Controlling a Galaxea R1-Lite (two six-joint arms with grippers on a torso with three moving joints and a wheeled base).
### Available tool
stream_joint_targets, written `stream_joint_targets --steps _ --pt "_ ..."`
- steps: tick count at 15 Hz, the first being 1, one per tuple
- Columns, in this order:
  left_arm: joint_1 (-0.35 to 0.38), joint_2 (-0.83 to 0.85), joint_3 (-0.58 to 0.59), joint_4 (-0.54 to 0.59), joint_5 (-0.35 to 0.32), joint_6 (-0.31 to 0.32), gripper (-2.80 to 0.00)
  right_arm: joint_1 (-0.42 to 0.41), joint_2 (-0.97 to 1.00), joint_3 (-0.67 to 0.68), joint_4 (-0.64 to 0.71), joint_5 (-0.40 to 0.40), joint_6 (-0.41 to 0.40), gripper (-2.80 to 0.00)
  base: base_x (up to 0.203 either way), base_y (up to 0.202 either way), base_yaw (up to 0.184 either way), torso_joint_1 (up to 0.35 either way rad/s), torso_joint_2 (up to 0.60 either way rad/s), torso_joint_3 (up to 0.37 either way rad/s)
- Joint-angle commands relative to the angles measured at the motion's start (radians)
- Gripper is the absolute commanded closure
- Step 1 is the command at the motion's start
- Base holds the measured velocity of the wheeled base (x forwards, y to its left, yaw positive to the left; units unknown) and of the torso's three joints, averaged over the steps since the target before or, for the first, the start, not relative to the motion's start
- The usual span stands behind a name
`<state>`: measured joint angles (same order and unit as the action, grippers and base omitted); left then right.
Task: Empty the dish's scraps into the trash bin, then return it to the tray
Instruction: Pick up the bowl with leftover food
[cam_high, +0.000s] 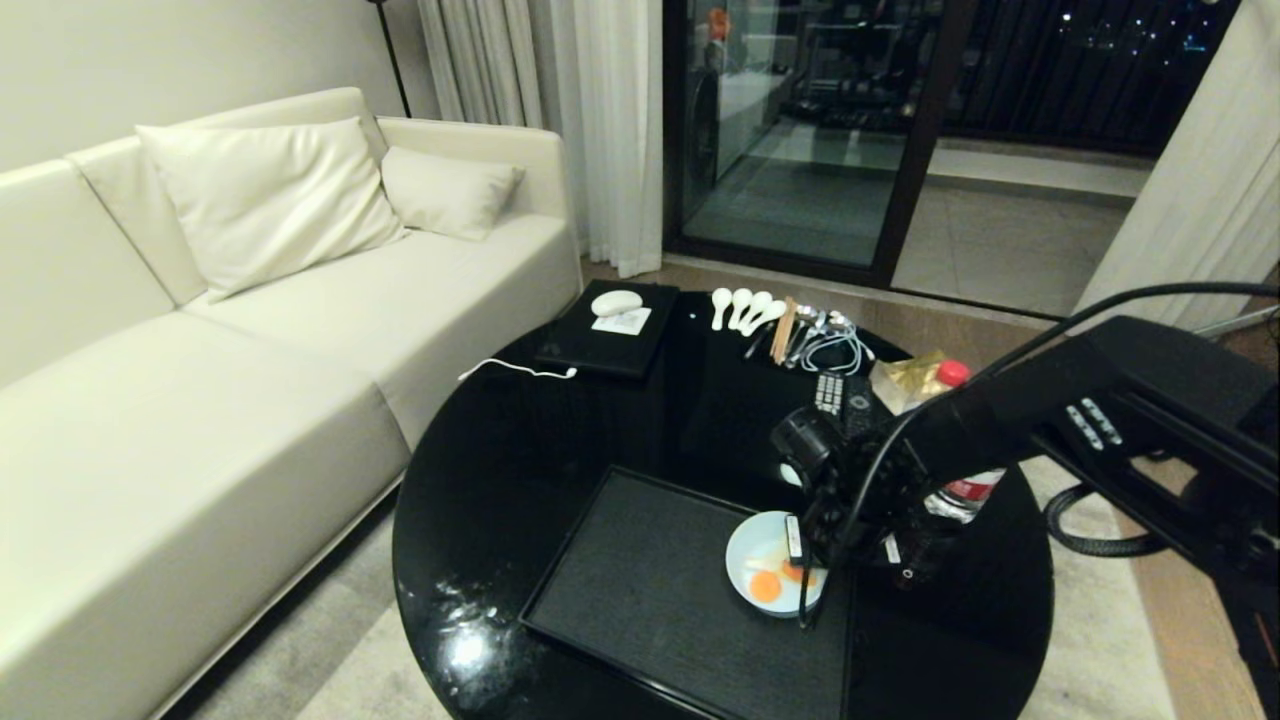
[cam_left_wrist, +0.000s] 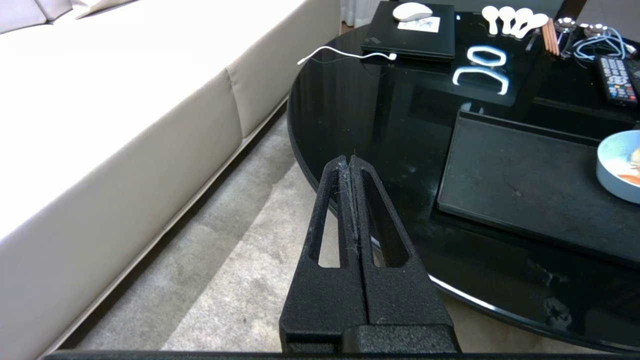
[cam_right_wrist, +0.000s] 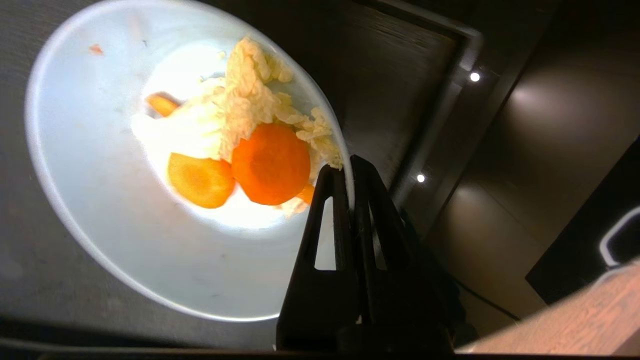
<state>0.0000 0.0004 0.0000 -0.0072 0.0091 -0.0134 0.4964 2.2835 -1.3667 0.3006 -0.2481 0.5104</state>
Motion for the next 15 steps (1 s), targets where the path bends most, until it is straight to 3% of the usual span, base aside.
stream_joint_targets --steps 1,9,15 --pt "0.0 0.0 0.0 0.0 0.0 -0.002 0.0 0.001 -0.071 0.047 0.002 0.001 0.012 0.0 0.0 0.0 0.0 0.0 0.0 0.0" --pt "0.0 0.0 0.0 0.0 0.0 0.0 0.0 0.002 -0.26 0.234 -0.001 0.004 0.106 0.0 0.0 0.0 0.0 0.0 0.0 0.0" --pt "0.0 0.0 0.0 0.0 0.0 0.0 0.0 -0.01 -0.364 0.251 0.012 0.004 0.199 0.0 0.0 0.0 0.0 0.0 0.0 0.0"
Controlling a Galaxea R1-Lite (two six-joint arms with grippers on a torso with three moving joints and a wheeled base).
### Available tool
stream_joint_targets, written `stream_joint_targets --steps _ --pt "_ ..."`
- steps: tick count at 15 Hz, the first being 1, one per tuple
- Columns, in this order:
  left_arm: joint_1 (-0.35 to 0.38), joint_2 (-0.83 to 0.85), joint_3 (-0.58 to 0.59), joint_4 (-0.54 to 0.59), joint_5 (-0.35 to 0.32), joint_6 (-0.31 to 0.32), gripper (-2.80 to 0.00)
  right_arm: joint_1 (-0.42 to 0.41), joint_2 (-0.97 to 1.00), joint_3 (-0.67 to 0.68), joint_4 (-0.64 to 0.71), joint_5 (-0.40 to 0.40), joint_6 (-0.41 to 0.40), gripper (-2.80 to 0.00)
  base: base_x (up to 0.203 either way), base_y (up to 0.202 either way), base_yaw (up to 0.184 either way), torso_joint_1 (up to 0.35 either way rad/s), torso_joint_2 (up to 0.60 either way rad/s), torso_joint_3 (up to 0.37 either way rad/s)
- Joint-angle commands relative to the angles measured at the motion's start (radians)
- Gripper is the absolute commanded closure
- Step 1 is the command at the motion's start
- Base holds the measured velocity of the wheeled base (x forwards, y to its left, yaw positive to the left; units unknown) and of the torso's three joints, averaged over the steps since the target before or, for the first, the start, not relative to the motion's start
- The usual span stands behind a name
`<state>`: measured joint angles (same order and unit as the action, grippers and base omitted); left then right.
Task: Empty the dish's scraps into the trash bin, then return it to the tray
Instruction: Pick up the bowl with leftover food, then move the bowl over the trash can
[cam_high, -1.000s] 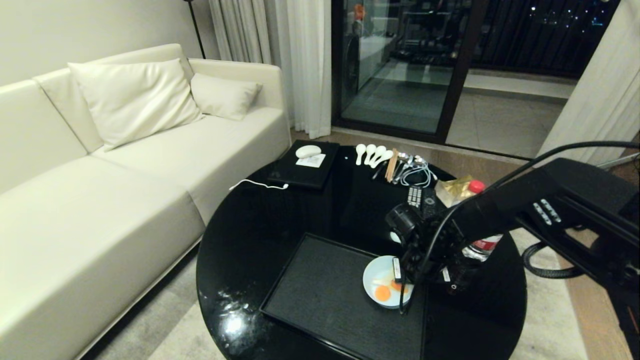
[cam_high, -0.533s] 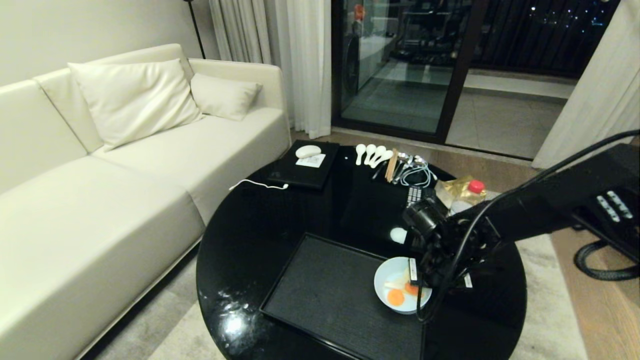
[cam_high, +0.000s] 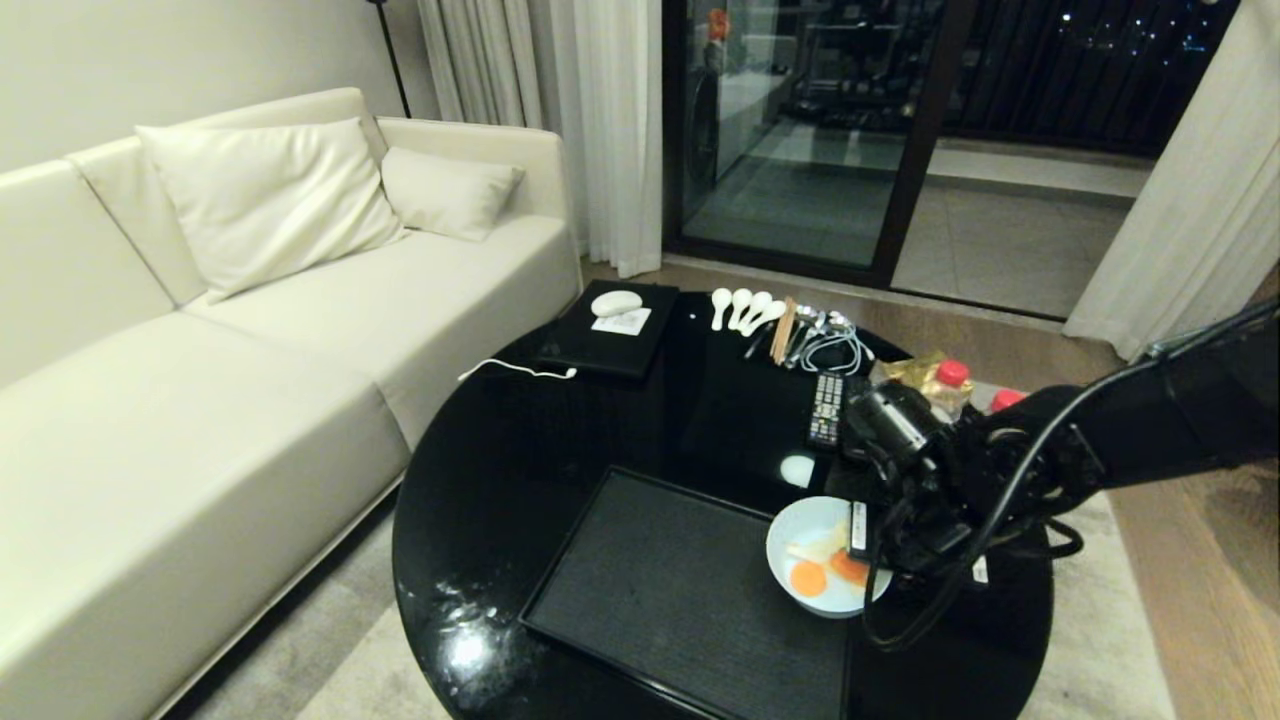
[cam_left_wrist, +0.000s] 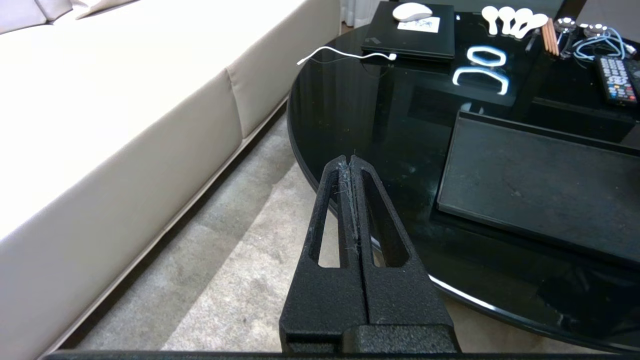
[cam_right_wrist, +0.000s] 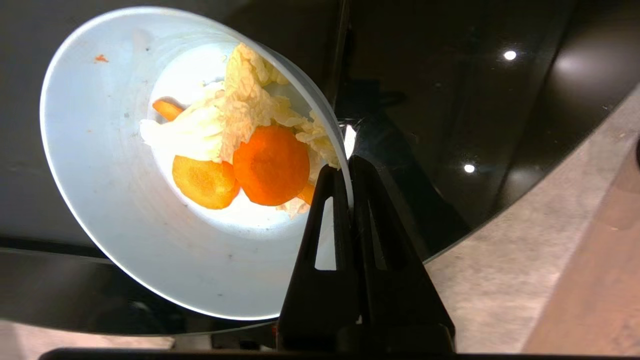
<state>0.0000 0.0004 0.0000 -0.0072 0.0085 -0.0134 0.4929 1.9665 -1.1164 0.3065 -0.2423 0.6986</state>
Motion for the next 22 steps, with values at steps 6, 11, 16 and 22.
stream_joint_targets --steps 6,11,16,22 --pt "0.0 0.0 0.0 0.0 0.001 0.0 0.0 -0.103 -0.251 0.091 0.08 -0.004 0.054 0.0 0.0 0.0 0.0 0.0 0.0 0.0" --pt "0.0 0.0 0.0 0.0 0.001 0.0 0.0 -0.207 -0.429 0.279 0.073 -0.003 0.048 0.0 0.0 0.0 0.0 0.0 0.0 0.0" --pt "0.0 0.0 0.0 0.0 0.001 0.0 0.0 -0.229 -0.593 0.488 0.066 -0.004 0.026 0.0 0.0 0.0 0.0 0.0 0.0 0.0" --pt "0.0 0.0 0.0 0.0 0.001 0.0 0.0 -0.243 -0.791 0.701 0.071 0.04 0.025 0.0 0.0 0.0 0.0 0.0 0.0 0.0"
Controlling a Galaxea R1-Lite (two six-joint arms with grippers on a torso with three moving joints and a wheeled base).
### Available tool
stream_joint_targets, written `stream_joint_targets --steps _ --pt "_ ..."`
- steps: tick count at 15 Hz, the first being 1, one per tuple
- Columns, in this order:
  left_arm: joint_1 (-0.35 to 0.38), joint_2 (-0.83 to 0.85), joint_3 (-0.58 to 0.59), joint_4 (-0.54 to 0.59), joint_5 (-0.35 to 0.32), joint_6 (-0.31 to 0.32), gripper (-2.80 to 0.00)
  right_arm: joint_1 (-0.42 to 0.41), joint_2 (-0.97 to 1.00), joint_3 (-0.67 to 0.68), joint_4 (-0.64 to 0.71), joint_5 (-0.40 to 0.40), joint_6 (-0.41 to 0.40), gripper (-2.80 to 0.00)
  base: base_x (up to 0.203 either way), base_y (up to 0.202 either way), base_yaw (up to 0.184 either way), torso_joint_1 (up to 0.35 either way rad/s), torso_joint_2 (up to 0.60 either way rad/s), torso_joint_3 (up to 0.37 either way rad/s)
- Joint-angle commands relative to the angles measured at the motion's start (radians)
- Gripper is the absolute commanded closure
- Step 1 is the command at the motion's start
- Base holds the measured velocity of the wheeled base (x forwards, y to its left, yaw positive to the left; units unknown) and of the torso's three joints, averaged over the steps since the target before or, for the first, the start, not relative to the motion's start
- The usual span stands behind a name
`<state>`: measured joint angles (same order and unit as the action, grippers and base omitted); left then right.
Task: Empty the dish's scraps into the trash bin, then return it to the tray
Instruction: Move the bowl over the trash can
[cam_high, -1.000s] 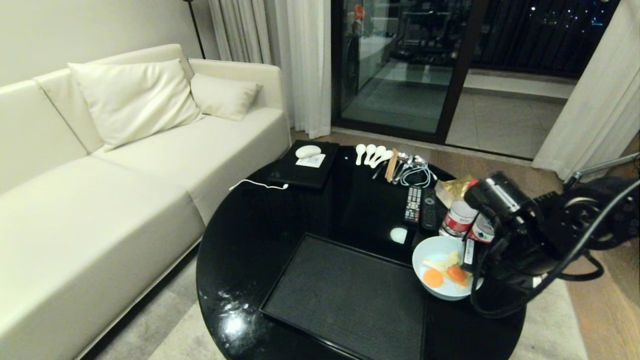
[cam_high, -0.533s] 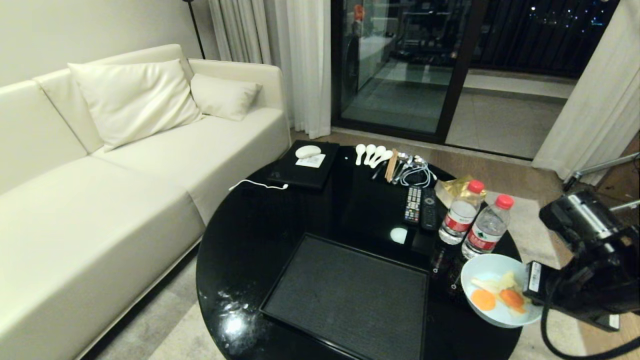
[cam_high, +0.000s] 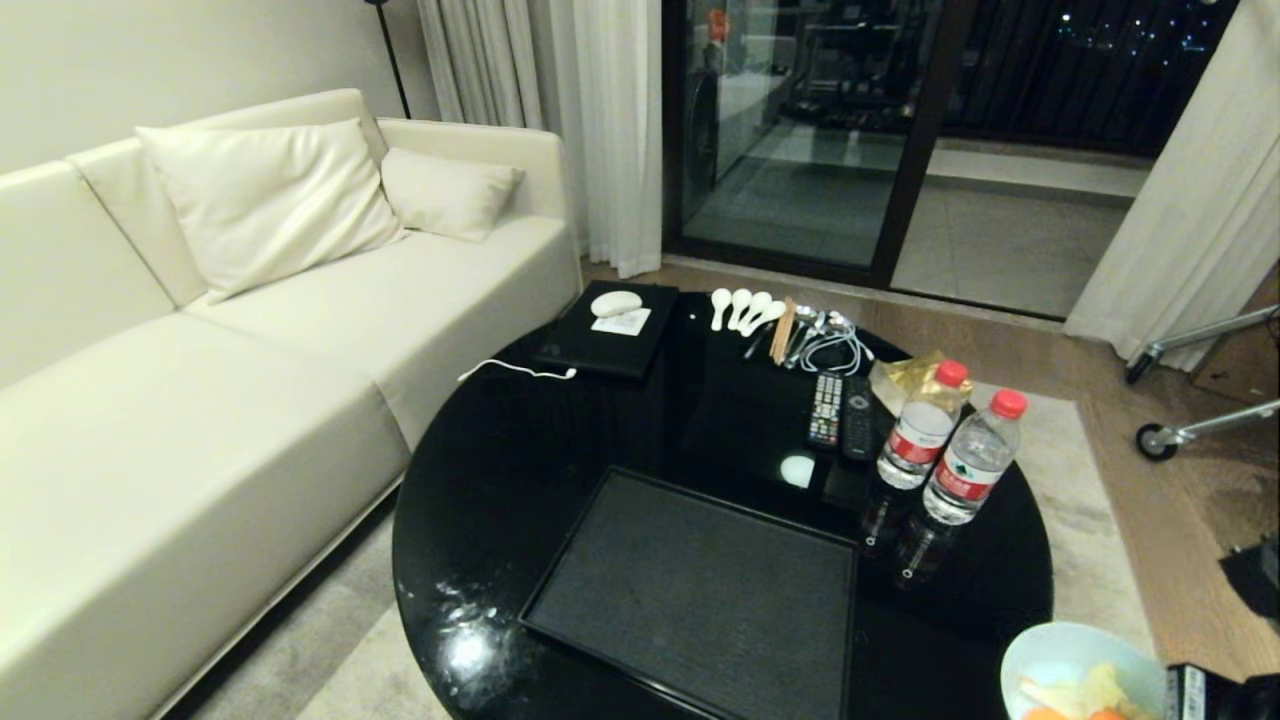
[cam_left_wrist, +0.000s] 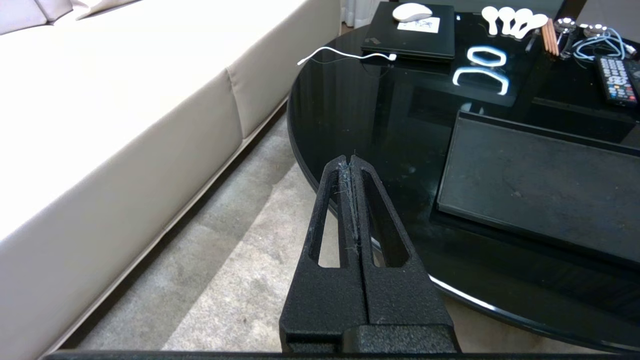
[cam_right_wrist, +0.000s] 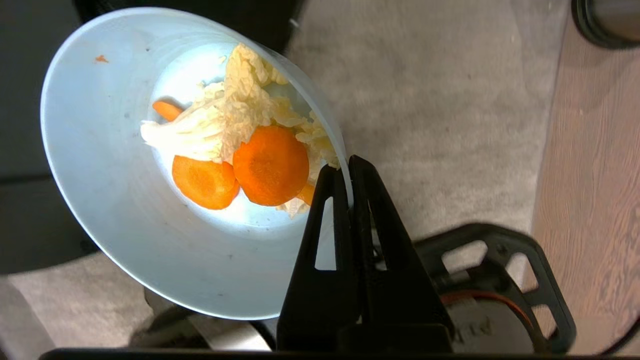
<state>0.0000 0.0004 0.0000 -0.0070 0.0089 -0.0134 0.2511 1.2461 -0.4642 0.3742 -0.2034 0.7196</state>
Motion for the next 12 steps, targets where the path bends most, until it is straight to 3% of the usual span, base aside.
stream_joint_targets --steps 1,12 --pt "0.0 0.0 0.0 -0.001 0.0 0.0 0.0 -0.001 -0.081 0.07 0.002 0.002 0.003 0.0 0.0 0.0 0.0 0.0 0.0 0.0" --pt "0.0 0.0 0.0 -0.001 0.0 -0.001 0.0 0.0 -0.113 0.122 -0.006 0.004 0.006 0.0 0.0 0.0 0.0 0.0 0.0 0.0"
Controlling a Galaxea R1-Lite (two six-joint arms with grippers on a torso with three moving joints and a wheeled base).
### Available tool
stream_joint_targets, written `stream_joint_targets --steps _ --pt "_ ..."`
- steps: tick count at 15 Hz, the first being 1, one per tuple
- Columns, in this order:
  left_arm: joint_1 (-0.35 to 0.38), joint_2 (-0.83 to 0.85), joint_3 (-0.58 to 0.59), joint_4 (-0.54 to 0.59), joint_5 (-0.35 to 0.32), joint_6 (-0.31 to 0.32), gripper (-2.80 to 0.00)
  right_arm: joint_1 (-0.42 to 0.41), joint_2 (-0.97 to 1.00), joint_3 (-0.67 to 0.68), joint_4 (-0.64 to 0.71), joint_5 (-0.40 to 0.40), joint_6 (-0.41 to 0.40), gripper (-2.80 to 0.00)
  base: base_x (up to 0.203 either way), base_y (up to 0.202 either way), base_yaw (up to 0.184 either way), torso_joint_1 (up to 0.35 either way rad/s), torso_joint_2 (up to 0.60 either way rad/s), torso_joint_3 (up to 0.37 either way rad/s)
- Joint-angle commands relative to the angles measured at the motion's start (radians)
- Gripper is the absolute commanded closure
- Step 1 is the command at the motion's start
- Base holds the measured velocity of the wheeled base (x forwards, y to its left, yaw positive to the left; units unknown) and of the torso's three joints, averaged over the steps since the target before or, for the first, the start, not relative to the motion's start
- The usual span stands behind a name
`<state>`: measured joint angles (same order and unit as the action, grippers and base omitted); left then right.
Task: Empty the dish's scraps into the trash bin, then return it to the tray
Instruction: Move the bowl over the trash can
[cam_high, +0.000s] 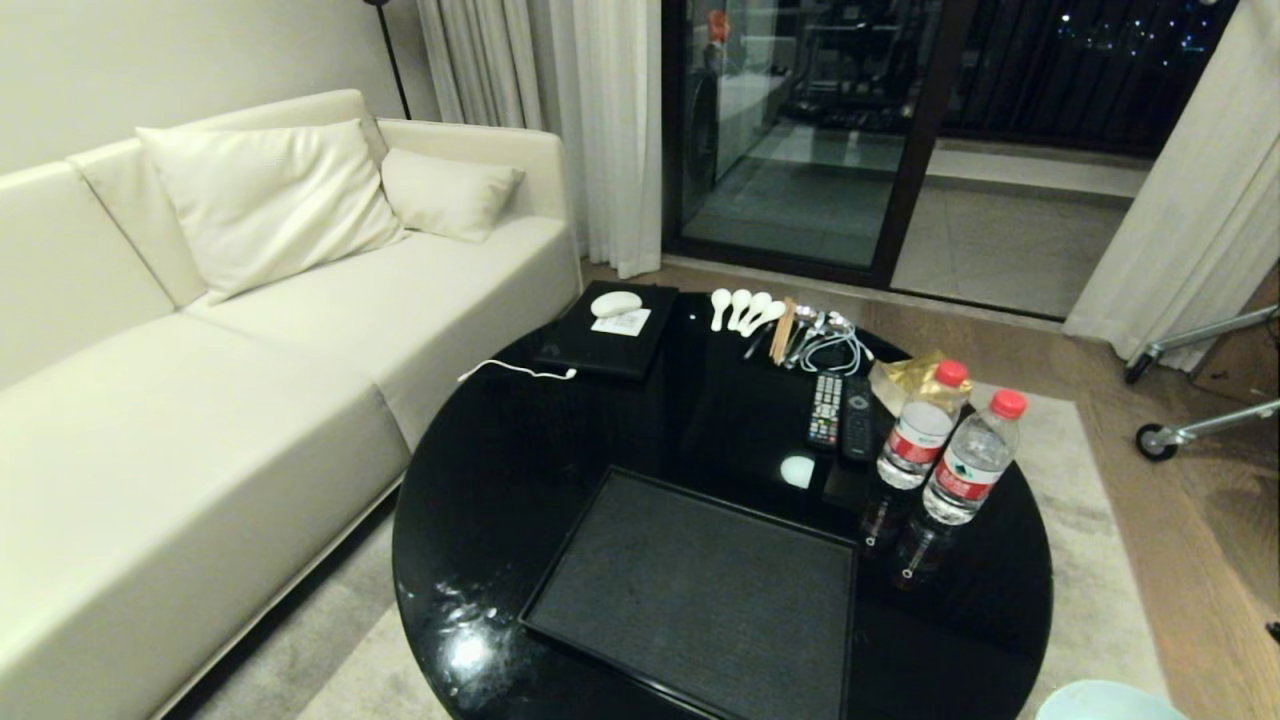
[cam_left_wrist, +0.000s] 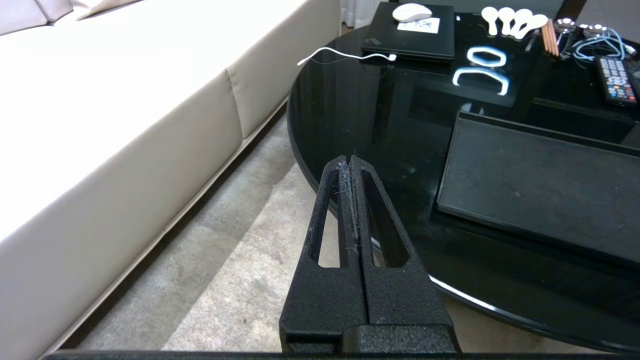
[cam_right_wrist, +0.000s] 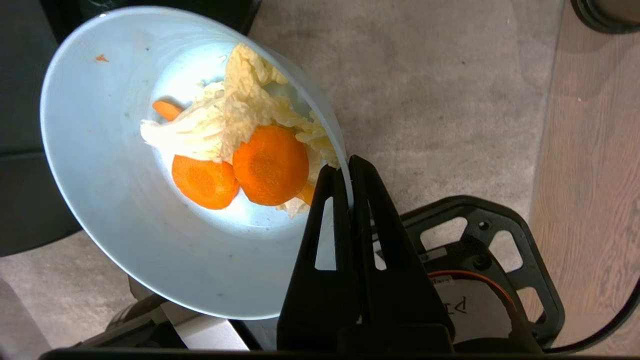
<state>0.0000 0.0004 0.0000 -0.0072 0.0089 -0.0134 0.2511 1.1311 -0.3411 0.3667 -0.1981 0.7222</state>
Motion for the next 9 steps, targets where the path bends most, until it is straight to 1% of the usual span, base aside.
stream_joint_targets --steps 1,4,9 --pt "0.0 0.0 0.0 0.0 0.0 0.0 0.0 0.002 0.004 -0.006 0.001 0.0 0.003 0.0 0.0 0.0 0.0 0.0 0.0 0.0" --pt "0.0 0.0 0.0 0.0 0.0 -0.002 0.0 0.005 0.007 -0.007 0.001 -0.003 0.022 0.0 0.0 0.0 0.0 0.0 0.0 0.0" --pt "0.0 0.0 0.0 0.0 0.0 -0.003 0.0 0.005 0.013 -0.007 0.0 0.0 0.027 0.0 0.0 0.0 0.0 0.0 0.0 0.0"
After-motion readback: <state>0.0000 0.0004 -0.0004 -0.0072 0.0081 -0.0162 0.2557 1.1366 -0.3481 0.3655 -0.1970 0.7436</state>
